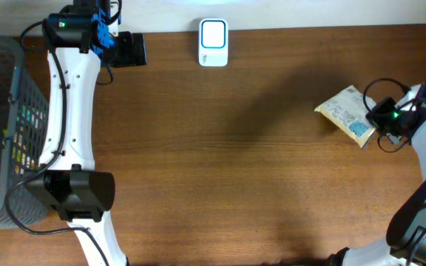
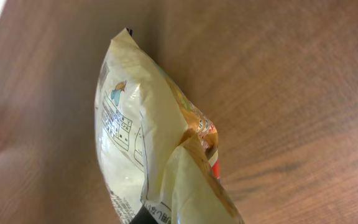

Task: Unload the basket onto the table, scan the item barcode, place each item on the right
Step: 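Move the bag right and release it on the table, then grasp a green tea drink pack from the basket with the left gripper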

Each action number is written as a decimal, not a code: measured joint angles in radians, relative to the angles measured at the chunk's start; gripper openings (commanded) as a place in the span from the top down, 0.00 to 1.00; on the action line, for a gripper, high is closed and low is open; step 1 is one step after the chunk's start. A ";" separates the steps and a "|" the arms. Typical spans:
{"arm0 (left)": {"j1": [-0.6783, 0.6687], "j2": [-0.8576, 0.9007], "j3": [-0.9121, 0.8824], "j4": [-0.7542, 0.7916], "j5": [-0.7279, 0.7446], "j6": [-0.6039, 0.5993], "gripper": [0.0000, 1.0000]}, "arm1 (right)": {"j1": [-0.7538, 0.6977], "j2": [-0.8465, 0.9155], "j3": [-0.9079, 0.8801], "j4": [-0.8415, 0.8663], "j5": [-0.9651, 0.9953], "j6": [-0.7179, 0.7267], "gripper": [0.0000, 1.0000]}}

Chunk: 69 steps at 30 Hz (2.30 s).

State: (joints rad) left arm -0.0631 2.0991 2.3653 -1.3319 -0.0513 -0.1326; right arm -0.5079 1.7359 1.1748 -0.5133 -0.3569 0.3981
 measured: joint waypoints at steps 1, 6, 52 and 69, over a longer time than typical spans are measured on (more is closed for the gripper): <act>0.000 0.000 0.000 0.000 0.000 0.000 0.01 | -0.006 0.000 -0.002 -0.013 -0.005 0.011 0.72; 0.000 0.000 0.000 0.000 0.000 0.000 0.01 | -0.008 0.001 -0.005 -0.244 -0.020 0.006 0.34; 0.656 -0.076 0.198 -0.345 -0.140 -0.299 0.27 | 0.414 -0.038 0.439 -0.649 0.053 -0.305 0.01; 0.732 -0.061 -0.793 0.441 -0.011 0.032 0.34 | 0.414 -0.038 0.439 -0.649 0.053 -0.304 0.01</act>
State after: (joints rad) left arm 0.6685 2.0384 1.5723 -0.8909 -0.0624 -0.1001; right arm -0.0937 1.6978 1.6138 -1.1625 -0.3035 0.0937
